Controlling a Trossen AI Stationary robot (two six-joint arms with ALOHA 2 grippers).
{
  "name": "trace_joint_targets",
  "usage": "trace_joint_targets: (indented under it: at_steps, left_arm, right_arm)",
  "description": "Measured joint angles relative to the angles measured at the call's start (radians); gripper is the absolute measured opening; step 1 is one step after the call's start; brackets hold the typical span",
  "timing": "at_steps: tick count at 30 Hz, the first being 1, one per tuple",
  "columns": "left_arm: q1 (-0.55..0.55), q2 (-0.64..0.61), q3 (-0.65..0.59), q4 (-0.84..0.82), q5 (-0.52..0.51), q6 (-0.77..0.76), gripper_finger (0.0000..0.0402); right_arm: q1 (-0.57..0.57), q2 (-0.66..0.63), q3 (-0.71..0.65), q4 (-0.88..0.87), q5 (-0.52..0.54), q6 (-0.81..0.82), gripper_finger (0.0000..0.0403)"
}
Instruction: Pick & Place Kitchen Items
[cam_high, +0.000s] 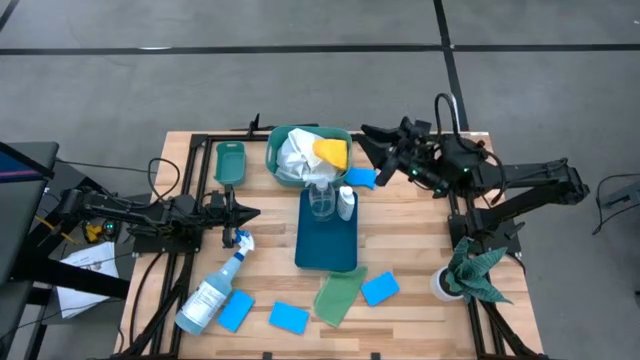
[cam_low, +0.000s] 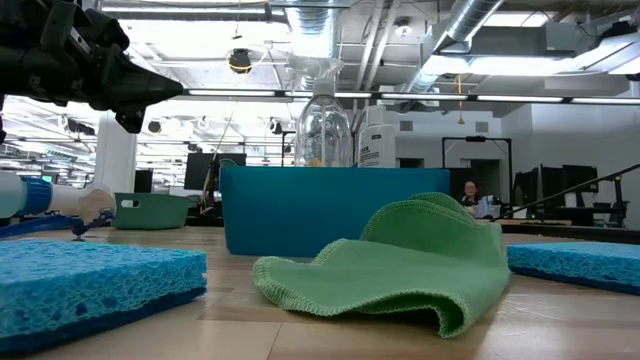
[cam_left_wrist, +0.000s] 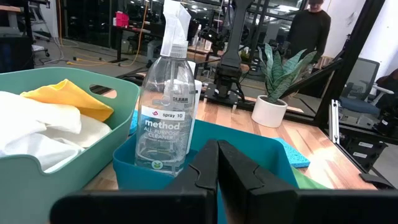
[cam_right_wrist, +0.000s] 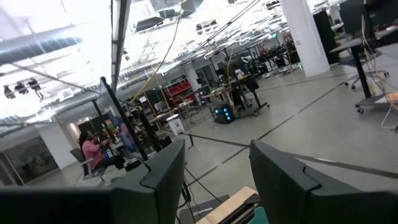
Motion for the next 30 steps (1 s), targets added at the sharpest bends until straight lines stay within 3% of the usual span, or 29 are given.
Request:
trace_joint_targets:
  at_steps: [3,11,20,25,30]
  left_arm:
    - [0.0,0.0,0.0,0.0,0.0,0.0,0.0]
    - [0.0,0.0,0.0,0.0,0.0,0.0,0.0]
    - [0.0,0.0,0.0,0.0,0.0,0.0,0.0]
    - [0.0,0.0,0.0,0.0,0.0,0.0,0.0]
    - [0.0,0.0,0.0,0.0,0.0,0.0,0.0]
  right_arm:
    - [0.008,0.0,0.0,-0.002,-0.021,-0.04,0.0173]
    - [0.002,-0.048,0.001,-0.175,-0.309,-0.061,0.0172]
    - [0.007,-0.105,0.0,-0.442,-0.56,-0.07,0.0145]
    - [0.009,-0.129,0.0,-0.486,-0.653,-0.085,0.013]
    - [0.046,-0.142,0.0,-0.513,-0.681,-0.088,0.0122]
